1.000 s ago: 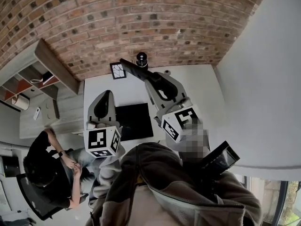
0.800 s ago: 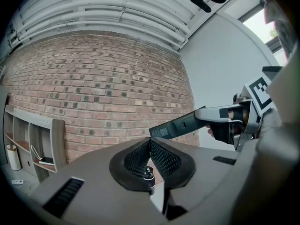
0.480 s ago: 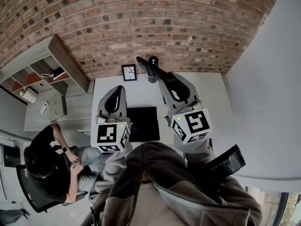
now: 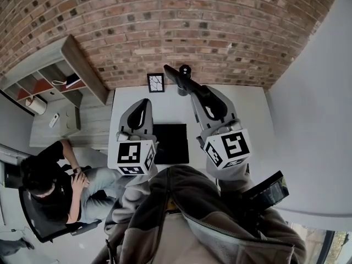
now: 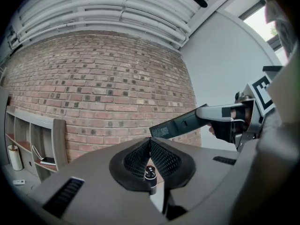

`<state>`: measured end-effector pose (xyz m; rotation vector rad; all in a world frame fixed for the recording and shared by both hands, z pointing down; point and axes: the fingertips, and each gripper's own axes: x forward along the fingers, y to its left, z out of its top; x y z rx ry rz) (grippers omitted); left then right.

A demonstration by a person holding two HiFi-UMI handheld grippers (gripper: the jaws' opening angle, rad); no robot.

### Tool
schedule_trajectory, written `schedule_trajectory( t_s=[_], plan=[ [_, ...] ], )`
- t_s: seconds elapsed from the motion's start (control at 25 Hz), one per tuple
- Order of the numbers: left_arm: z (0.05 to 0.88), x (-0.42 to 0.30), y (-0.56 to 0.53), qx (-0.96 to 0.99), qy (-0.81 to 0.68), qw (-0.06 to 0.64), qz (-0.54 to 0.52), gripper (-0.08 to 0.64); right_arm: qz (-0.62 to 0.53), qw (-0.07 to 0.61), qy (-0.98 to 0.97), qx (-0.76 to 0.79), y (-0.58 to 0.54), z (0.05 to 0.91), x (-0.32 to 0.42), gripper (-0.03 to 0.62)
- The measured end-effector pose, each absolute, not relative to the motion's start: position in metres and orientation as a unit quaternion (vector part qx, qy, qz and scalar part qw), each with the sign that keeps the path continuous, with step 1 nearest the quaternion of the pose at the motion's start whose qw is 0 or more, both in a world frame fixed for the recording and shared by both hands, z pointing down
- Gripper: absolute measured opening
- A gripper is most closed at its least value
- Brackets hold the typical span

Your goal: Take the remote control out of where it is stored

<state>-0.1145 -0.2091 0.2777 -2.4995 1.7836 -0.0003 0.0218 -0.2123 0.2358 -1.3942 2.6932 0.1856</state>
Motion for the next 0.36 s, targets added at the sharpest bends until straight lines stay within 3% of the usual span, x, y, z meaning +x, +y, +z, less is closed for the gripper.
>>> schedule_trajectory(
  t_s=[0.36],
  plan=[
    [0.2876, -0.1114, -0.2171, -0.816, 0.577, 0.023, -0.007, 0.006, 0.061, 0.050, 0.892, -0.446, -0.2157, 0.2391, 0.0164, 0.115]
  ],
)
